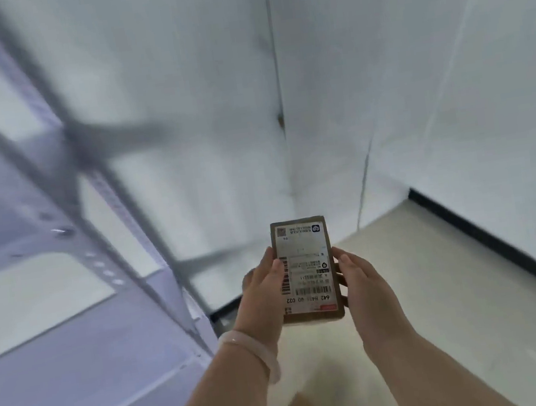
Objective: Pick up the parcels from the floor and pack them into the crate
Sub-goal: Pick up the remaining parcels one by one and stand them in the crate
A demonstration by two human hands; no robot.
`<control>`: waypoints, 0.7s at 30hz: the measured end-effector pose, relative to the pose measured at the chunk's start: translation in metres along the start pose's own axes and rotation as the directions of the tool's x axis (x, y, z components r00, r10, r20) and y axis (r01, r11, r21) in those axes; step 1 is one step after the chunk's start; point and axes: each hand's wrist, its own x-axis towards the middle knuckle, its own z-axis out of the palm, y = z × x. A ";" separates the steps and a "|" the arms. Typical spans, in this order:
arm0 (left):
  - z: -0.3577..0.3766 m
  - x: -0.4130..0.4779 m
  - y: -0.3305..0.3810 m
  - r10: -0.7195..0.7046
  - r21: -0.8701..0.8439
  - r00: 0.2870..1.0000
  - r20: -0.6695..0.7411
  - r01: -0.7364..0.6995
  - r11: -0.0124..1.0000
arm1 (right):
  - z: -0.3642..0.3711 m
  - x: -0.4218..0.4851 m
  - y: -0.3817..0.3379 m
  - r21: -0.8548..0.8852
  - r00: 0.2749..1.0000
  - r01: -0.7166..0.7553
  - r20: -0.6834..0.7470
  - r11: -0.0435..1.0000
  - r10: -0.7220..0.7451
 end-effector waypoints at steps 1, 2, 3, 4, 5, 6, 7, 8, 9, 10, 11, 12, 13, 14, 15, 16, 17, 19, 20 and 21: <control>-0.010 -0.027 0.033 0.043 -0.032 0.999 -0.024 -0.044 0.999 | 0.012 -0.018 -0.035 -0.009 0.997 0.044 0.062 0.999 -0.043; -0.020 -0.054 0.062 0.086 -0.046 0.995 -0.058 -0.089 0.995 | 0.023 -0.036 -0.065 -0.017 0.989 0.096 0.118 0.995 -0.093; -0.031 -0.082 0.087 0.129 -0.048 0.986 -0.103 -0.134 0.990 | 0.036 -0.054 -0.091 -0.025 0.974 0.149 0.174 0.988 -0.143; -0.044 -0.110 0.109 0.164 -0.054 0.975 -0.149 -0.174 0.983 | 0.050 -0.073 -0.114 -0.021 0.955 0.198 0.229 0.980 -0.188; -0.058 -0.137 0.128 0.191 -0.065 0.964 -0.182 -0.206 0.976 | 0.064 -0.092 -0.135 -0.005 0.931 0.240 0.284 0.971 -0.229; -0.074 -0.163 0.143 0.213 -0.070 0.954 -0.211 -0.232 0.970 | 0.078 -0.112 -0.153 0.011 0.905 0.271 0.336 0.963 -0.259; -0.090 -0.188 0.155 0.235 -0.066 0.941 -0.244 -0.258 0.964 | 0.092 -0.131 -0.168 0.026 0.877 0.296 0.388 0.955 -0.283; -0.107 -0.213 0.163 0.256 -0.058 0.926 -0.278 -0.282 0.958 | 0.106 -0.151 -0.179 0.041 0.848 0.317 0.435 0.947 -0.303; -0.125 -0.236 0.168 0.269 -0.052 0.911 -0.311 -0.299 0.953 | 0.120 -0.172 -0.188 0.050 0.816 0.334 0.485 0.941 -0.315; -0.143 -0.260 0.172 0.270 -0.057 0.898 -0.346 -0.308 0.950 | 0.134 -0.193 -0.194 0.051 0.782 0.343 0.538 0.938 -0.316; -0.161 -0.281 0.175 0.267 -0.065 0.884 -0.384 -0.314 0.947 | 0.149 -0.213 -0.198 0.052 0.744 0.354 0.590 0.934 -0.315; -0.180 -0.301 0.175 0.262 -0.069 0.869 -0.420 -0.319 0.945 | 0.164 -0.232 -0.199 0.051 0.703 0.372 0.637 0.927 -0.317; -0.198 -0.321 0.173 0.257 -0.072 0.851 -0.458 -0.324 0.943 | 0.179 -0.252 -0.198 0.041 0.662 0.394 0.681 0.918 -0.315; -0.215 -0.341 0.170 0.249 -0.074 0.829 -0.501 -0.328 0.942 | 0.194 -0.272 -0.197 0.030 0.618 0.415 0.724 0.909 -0.306; -0.232 -0.360 0.164 0.240 -0.079 0.803 -0.545 -0.334 0.939 | 0.210 -0.292 -0.195 0.029 0.581 0.422 0.759 0.906 -0.295; -0.251 -0.379 0.157 0.222 -0.093 0.783 -0.582 -0.336 0.937 | 0.226 -0.312 -0.191 0.030 0.556 0.417 0.782 0.909 -0.281; -0.268 -0.397 0.150 0.207 -0.108 0.765 -0.610 -0.339 0.935 | 0.243 -0.332 -0.187 0.030 0.541 0.409 0.797 0.912 -0.269; -0.307 -0.436 0.132 0.167 -0.139 0.737 -0.654 -0.334 0.932 | 0.279 -0.374 -0.174 0.025 0.509 0.395 0.826 0.918 -0.242; -0.328 -0.455 0.122 0.143 -0.154 0.728 -0.670 -0.325 0.933 | 0.298 -0.396 -0.165 0.025 0.486 0.380 0.845 0.925 -0.223; -0.350 -0.477 0.111 0.116 -0.166 0.718 -0.687 -0.310 0.936 | 0.317 -0.419 -0.154 0.029 0.462 0.358 0.863 0.933 -0.204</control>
